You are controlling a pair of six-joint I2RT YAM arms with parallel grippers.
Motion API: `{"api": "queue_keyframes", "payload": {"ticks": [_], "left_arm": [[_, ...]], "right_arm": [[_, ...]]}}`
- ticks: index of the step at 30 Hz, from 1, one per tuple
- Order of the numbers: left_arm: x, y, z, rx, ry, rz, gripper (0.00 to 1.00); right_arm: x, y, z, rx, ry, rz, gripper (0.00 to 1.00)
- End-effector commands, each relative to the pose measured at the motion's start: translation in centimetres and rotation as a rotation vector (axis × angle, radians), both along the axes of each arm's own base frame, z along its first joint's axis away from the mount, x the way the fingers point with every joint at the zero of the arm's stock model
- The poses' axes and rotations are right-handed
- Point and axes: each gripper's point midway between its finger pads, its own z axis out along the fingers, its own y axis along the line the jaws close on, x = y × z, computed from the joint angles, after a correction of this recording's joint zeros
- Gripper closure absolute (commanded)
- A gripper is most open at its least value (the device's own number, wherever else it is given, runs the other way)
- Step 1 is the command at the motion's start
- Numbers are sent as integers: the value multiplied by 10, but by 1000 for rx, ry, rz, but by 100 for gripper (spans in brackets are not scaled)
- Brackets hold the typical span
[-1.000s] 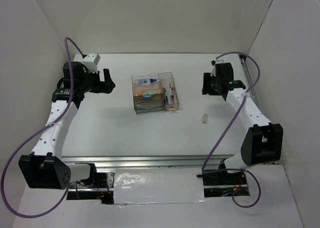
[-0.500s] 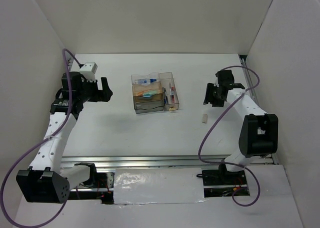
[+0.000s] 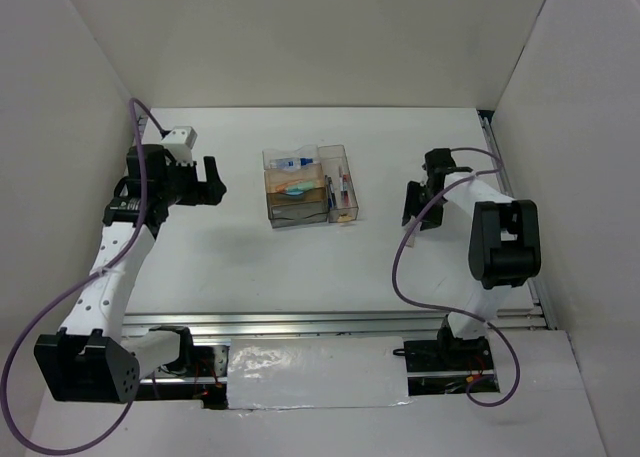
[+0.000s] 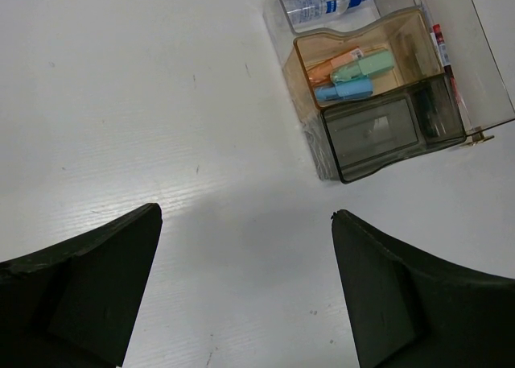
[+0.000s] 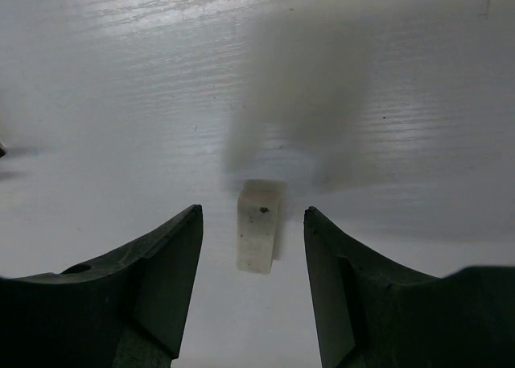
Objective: Sort the stationery into containers
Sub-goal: Grab a piece of stationery with the right arm
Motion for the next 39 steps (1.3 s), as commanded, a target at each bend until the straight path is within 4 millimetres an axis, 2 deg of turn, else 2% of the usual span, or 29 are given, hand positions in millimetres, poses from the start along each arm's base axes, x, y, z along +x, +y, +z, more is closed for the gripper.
{"api": "queue_keyframes", "payload": {"ticks": [1, 9, 22, 26, 28, 29, 30, 32, 33, 34, 36, 37, 38, 39], "left_arm": [[5, -1, 2, -25, -8, 11, 1], [7, -2, -1, -33, 5, 6, 1], [9, -6, -4, -40, 16, -16, 1], [9, -6, -6, -30, 20, -19, 1], [9, -5, -7, -29, 20, -20, 1], [8, -6, -7, -29, 18, -22, 1], [8, -5, -7, -27, 16, -23, 1], [7, -5, -7, -25, 9, -25, 1], [6, -5, -4, -22, -6, -30, 1], [6, -6, -4, -23, -10, -37, 1], [4, -11, -2, -32, -22, -60, 1], [4, -11, -3, -32, -24, -66, 1], [4, -13, -2, -36, -28, -77, 1], [5, -15, 1, -38, -40, -89, 1]], "right_arm": [[5, 2, 2, 13, 21, 3, 39], [-5, 4, -14, -16, 85, 28, 41], [-21, 13, -17, -119, 143, 129, 51], [-27, 12, -20, -160, 154, 160, 62], [-26, 12, -18, -173, 148, 172, 73], [-24, 14, -15, -169, 139, 182, 83], [-24, 16, -12, -162, 134, 194, 89], [-13, 30, 9, -104, 78, 231, 99], [-7, 34, 20, -96, 44, 254, 100], [10, 43, 44, -75, -27, 275, 100], [27, 60, 83, -59, -148, 359, 100], [44, 72, 115, -51, -242, 395, 100], [48, 85, 135, -30, -300, 455, 100], [49, 107, 150, -28, -351, 549, 100]]}}
